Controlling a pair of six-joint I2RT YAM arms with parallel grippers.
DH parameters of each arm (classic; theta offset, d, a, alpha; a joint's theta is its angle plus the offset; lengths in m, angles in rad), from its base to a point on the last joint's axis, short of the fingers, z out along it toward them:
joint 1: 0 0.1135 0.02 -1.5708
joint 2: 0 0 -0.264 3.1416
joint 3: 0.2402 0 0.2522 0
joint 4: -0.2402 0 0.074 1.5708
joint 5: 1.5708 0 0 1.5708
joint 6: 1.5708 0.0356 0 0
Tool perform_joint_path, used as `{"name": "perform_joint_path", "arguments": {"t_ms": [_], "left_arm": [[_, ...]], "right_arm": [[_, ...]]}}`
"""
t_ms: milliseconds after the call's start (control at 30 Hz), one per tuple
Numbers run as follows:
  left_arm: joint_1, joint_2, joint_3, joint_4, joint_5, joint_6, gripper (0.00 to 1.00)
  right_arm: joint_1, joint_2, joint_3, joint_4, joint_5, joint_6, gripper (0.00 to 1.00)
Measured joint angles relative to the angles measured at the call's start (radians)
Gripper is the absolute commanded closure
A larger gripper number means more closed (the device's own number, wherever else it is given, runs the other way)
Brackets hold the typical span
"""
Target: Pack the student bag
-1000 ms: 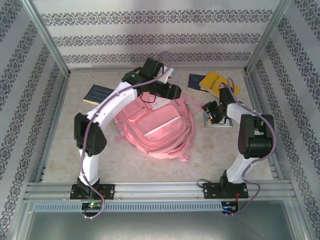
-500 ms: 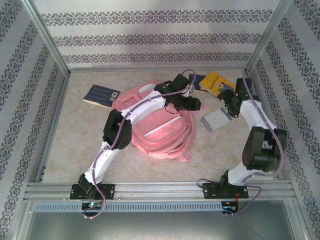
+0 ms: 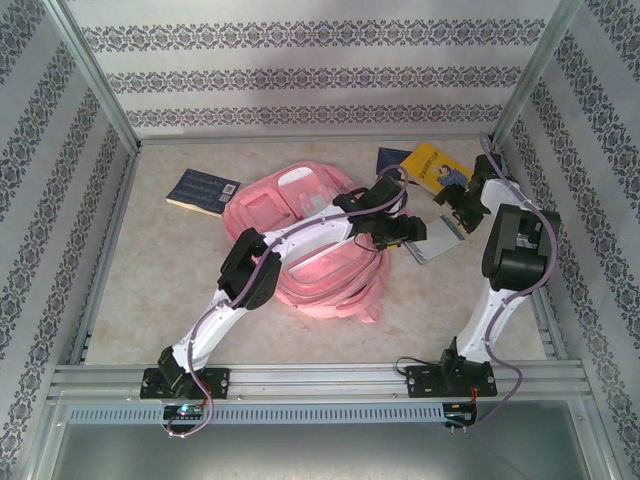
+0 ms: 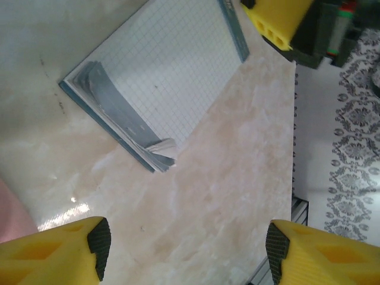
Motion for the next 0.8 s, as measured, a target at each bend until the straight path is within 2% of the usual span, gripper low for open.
{"name": "perform_joint_path", "arguments": {"t_ms": [233,467,633,800], "left_arm": [[0.007,0.161,0.161,-0.068,0.002,-0.055,0.29],[0.021,0.182,0.224,-0.13,-0.017,-0.077,0.29],[0.042,0.242,0.328,-0.174,-0.033,-0.076,0.3],[0.052,0.263,0.357,-0.192,-0.028,-0.068,0.31]], "right_arm": [[-0.002,-0.05,-0.125,0.072,-0.032,0.013,0.21],[-0.002,-0.175,-0.299,0.094,-0.062,0.074,0.23],[-0.002,-0.285,-0.446,0.159,-0.081,0.129,0.23],[-0.002,-0.345,-0.5,0.167,-0.1,0.142,0.25]]}}
